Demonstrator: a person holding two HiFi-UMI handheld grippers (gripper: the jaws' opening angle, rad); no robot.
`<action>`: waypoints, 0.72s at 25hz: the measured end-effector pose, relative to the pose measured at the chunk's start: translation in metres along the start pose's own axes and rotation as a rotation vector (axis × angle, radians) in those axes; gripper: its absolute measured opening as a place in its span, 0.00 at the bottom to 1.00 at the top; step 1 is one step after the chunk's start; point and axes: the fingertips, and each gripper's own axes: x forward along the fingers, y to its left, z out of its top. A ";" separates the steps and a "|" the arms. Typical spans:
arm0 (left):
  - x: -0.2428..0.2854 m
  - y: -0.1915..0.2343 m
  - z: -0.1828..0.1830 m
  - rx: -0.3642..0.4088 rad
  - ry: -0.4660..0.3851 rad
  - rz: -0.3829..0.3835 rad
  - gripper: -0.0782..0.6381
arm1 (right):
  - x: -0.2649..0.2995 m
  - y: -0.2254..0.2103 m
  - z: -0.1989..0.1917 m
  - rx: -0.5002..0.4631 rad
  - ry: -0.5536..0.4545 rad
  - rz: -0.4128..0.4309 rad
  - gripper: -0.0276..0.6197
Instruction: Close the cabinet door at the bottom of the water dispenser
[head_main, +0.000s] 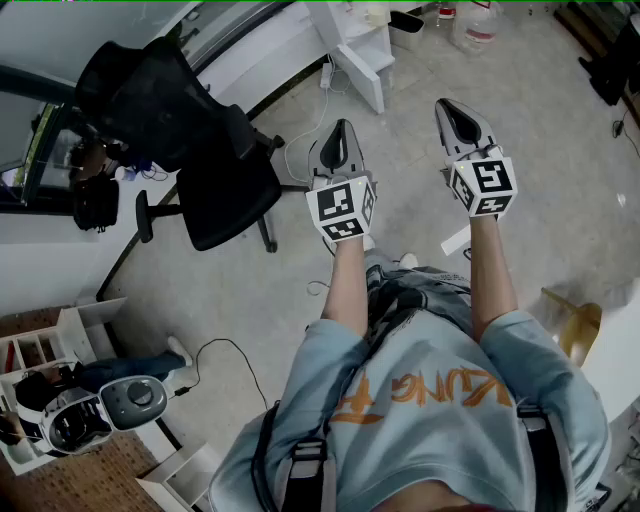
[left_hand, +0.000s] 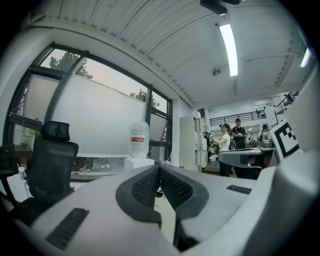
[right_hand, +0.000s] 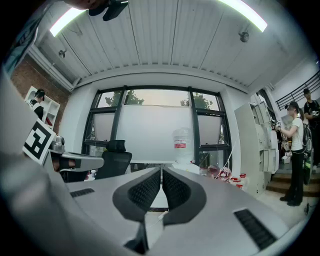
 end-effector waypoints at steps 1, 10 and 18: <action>0.000 0.000 0.000 0.001 0.001 -0.004 0.12 | 0.000 0.001 0.001 0.000 0.000 -0.001 0.09; 0.011 -0.008 0.014 0.003 -0.010 -0.030 0.12 | -0.004 -0.014 0.018 0.056 -0.057 -0.009 0.09; 0.023 -0.006 0.044 0.010 -0.058 -0.035 0.12 | 0.003 -0.035 0.047 0.047 -0.100 -0.026 0.09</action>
